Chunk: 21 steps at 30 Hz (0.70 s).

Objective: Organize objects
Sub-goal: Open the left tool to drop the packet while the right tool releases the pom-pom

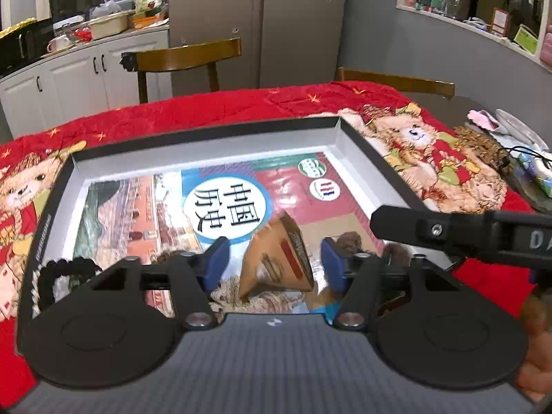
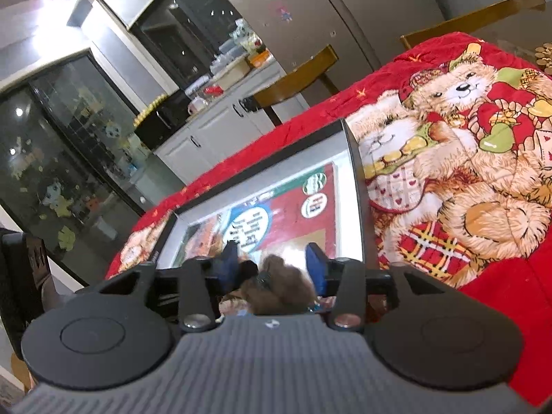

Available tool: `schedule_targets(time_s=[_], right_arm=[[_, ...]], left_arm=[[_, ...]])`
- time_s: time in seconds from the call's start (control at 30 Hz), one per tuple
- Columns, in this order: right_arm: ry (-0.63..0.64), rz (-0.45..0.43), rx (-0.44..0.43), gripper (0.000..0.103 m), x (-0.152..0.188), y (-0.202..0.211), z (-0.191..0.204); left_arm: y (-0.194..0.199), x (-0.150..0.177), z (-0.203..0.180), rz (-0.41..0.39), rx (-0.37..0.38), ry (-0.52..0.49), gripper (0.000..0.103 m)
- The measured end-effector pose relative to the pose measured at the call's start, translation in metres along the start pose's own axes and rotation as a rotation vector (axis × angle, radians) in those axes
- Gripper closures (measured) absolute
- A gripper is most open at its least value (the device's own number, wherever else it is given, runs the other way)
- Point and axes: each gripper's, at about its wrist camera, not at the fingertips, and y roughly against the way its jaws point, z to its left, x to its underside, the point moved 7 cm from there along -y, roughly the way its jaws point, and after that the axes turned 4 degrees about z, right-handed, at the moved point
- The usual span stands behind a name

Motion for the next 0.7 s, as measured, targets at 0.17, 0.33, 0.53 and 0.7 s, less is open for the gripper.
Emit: schedule_targets(time_s=[0.17,0.33,0.53,0.7], right_arm=[[0.019,-0.053,-0.065,0.03,-0.007,0.015,0.011],[0.09,-0.12,-0.103,0.024,-0.013,0.038,0.036],[0.248,-0.222,-0.093,0.021,-0.012,0.071,0.079],[0.333,-0.291,-0.07,0.015,0.005,0.093,0.108]], left_arm=[[0.017,-0.011,0.008,-0.035,0.004,0.007,0.031],[0.046,-0.027,0.025,-0.094,-0.015,0.029,0.031],[0.117,-0.047,0.046,-0.239,-0.022,0.063,0.03],[0.177,-0.037,0.047,-0.352,-0.099,-0.004,0.024]])
